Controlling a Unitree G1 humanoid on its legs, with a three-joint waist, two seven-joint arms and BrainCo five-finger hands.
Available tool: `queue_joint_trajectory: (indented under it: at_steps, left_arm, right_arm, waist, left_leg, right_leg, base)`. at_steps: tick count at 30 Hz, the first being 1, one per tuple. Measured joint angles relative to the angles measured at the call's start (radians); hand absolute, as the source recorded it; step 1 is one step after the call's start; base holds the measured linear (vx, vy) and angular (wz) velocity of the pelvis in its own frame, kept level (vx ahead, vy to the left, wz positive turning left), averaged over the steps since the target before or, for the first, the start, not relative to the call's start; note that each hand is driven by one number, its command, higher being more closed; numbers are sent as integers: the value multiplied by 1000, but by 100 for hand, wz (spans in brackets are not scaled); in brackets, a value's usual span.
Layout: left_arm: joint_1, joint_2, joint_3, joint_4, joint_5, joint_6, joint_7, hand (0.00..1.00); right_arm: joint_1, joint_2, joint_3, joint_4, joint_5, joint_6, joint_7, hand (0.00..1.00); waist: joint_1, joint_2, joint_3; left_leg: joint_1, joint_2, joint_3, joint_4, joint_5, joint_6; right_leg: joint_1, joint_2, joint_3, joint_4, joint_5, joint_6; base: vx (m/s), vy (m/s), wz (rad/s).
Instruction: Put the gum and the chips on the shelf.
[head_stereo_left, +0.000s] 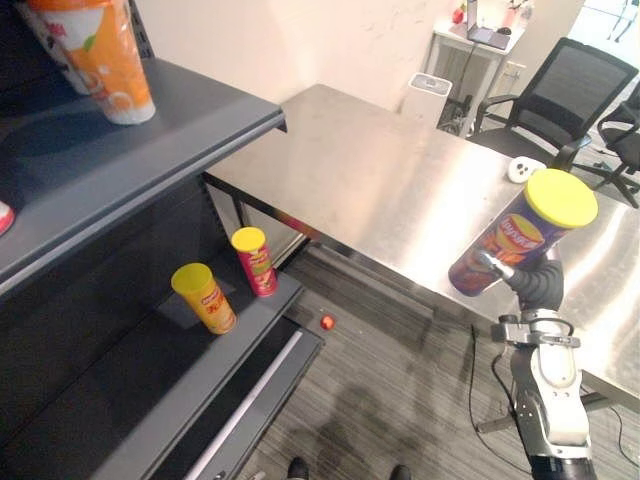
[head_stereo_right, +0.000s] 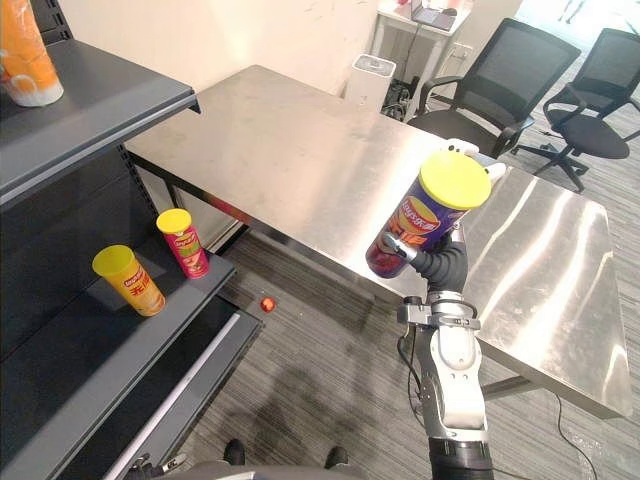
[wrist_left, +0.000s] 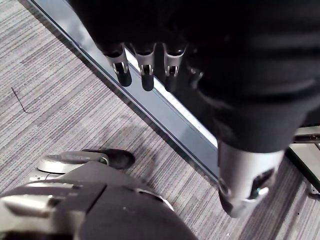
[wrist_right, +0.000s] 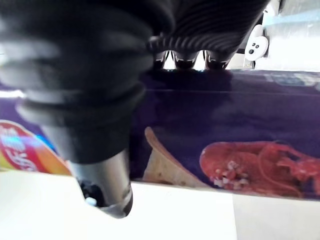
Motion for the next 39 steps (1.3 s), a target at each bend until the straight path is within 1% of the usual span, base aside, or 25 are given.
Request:
queue_joint_trajectory:
  at_steps: [4,7,10,12,13,14,15,16,17,18,19,20,21,22,23,24,27,31,32,34,35,36,37,38,39]
  left_arm:
    - [-4,-3,0,15,0,-1,0,0]
    - [-8,-4,0,18,-1,-1,0,0]
    - [-16,-8,9,17,-3,0,4,0]
    - [-19,-18,9,16,-7,-1,8,0]
    - [-18,-23,9,17,-7,0,8,0]
    - [-14,-31,11,17,-9,0,9,0]
    - [-11,-42,14,18,-16,6,9,0]
    - [-18,-51,39,29,-22,6,10,0]
    - [-23,-57,51,37,-23,6,10,0]
    - [-22,-67,56,38,-23,7,10,0]
    - [-13,-83,58,36,-23,7,10,0]
    - [-13,-87,57,34,-23,6,11,0]
    - [-13,-86,57,31,-23,6,11,0]
    - [-13,-86,59,33,-23,6,11,0]
    - [-10,-84,61,35,-23,7,10,0]
    - [-6,-80,61,35,-22,7,10,0]
    - [-7,-70,58,34,-11,7,7,0]
    - [-8,-68,56,32,-3,7,7,0]
    - [-7,-64,51,27,-3,7,7,0]
    - [-8,-53,44,26,-3,7,6,0]
    - [-7,-47,43,27,-3,7,6,0]
    - [-8,-32,37,27,-3,7,7,0]
    - [-10,-25,37,26,-3,6,7,0]
    - [-13,-13,38,23,-4,6,8,0]
    - [-14,-6,38,23,-5,7,8,0]
  right_arm:
    - [17,0,0,-2,0,0,2,100]
    - [16,0,3,-1,0,0,1,100]
    - [-16,-1,36,6,3,-1,-1,100]
    - [-55,-2,66,16,20,-6,-7,100]
    - [-62,-2,70,19,21,-6,-11,100]
    - [-70,-2,74,26,22,-7,-15,100]
    - [-70,-4,71,27,21,-7,-29,100]
    - [-70,-3,59,27,21,-7,-38,100]
    - [-74,-4,45,30,21,-8,-40,100]
    - [-81,-7,21,33,18,-8,-44,100]
    - [-83,-13,-7,34,17,-9,-54,100]
    - [-82,-12,-22,37,16,-8,-63,100]
    - [-79,-9,-49,38,15,-8,-74,100]
    - [-78,-8,-55,38,14,-8,-79,100]
    - [-72,-1,-66,38,4,-7,-80,100]
    - [-62,3,-64,37,-7,-7,-78,100]
    - [-42,4,-74,16,-23,-7,-78,100]
    - [-41,30,-88,3,-25,-7,-80,100]
    - [-39,33,-90,3,-26,-6,-82,100]
    - [-38,40,-90,4,-42,-1,-83,100]
    - [-36,40,-84,5,-56,0,-84,100]
    - [-36,40,-74,5,-66,0,-84,100]
    - [-37,40,-71,5,-66,0,-84,100]
    - [-35,42,-69,5,-72,1,-84,100]
    - [-34,42,-70,5,-83,1,-84,100]
  waist:
    - [-2,13,-3]
    - [-2,23,0]
    - [3,39,8]
    - [15,63,21]
    - [22,70,26]
    - [37,83,30]
    - [48,101,29]
    - [44,103,25]
    - [46,101,29]
    - [45,133,23]
    - [34,156,22]
    - [25,160,19]
    - [19,169,13]
    - [21,159,19]
    - [23,159,19]
    - [24,148,18]
    - [21,134,16]
    - [19,122,18]
    - [15,119,20]
    - [9,102,33]
    - [9,92,40]
    - [10,74,49]
    - [11,63,55]
    - [14,42,67]
    - [11,37,69]
  left_leg:
    - [-5,1,-3,18,-5,0]
    - [-47,2,-46,86,-24,-2]
    - [-110,8,-121,137,-26,-7]
    - [-142,13,-174,137,-10,-22]
    - [-144,17,-176,128,-11,-19]
    - [-155,28,-150,123,-15,-13]
    - [-164,54,-60,121,-38,18]
    - [-168,75,33,131,-48,45]
    - [-184,91,88,161,-44,60]
    - [-203,118,173,230,-33,84]
    - [-213,132,215,239,-4,51]
    - [-218,121,218,225,18,38]
    - [-216,102,226,189,34,48]
    - [-213,97,226,170,36,47]
    - [-204,82,216,136,52,47]
    - [-190,67,210,93,71,49]
    - [-154,35,171,-11,127,59]
    - [-154,9,152,-15,127,63]
    - [-154,2,144,-15,123,67]
    - [-137,-16,139,-16,98,77]
    - [-124,-19,143,-16,90,80]
    - [-115,-20,155,-16,83,85]
    - [-107,-21,158,-17,82,86]
    - [-100,-19,152,-17,82,87]
    - [-100,-15,141,-16,82,87]
  right_leg:
    - [-4,-5,-4,28,-9,-5]
    - [-16,-15,-36,87,-43,-7]
    - [-11,-6,-106,86,-49,-15]
    - [1,7,-174,76,-56,-27]
    - [6,10,-187,74,-57,-30]
    - [9,14,-205,74,-58,-33]
    - [21,16,-249,63,-55,-37]
    - [38,4,-298,20,-40,-46]
    - [38,0,-320,21,-40,-45]
    - [37,-5,-345,41,-49,-47]
    - [37,1,-384,74,-65,-31]
    - [39,-9,-404,85,-71,-31]
    - [41,-23,-437,90,-83,-27]
    - [43,-27,-451,88,-83,-25]
    - [52,-27,-472,88,-84,-18]
    - [59,-33,-486,87,-78,-8]
    - [73,-45,-527,90,-72,2]
    - [74,-78,-538,125,-71,4]
    - [71,-94,-538,152,-77,0]
    - [61,-149,-538,254,-116,1]
    - [41,-189,-529,343,-122,-3]
    - [3,-242,-495,476,-118,-8]
    - [-13,-261,-473,526,-110,-19]
    - [-49,-280,-419,607,-85,-57]
    - [-67,-277,-382,634,-66,-84]
  base:
    - [-1,-1,2]
    - [-32,-14,39]
    - [-78,-51,69]
    - [-117,-82,79]
    - [-151,-84,64]
    - [-119,-53,64]
    - [-94,-26,96]
    - [-37,14,103]
    - [19,41,86]
    - [53,51,87]
    - [69,63,100]
    - [40,104,111]
    - [3,101,77]
    - [3,98,67]
    - [13,66,47]
    - [18,60,43]
    - [36,67,44]
    - [30,76,22]
    - [14,91,22]
    - [14,104,16]
    - [4,104,3]
    - [10,124,2]
    - [26,92,8]
    - [37,59,12]
    - [61,58,32]
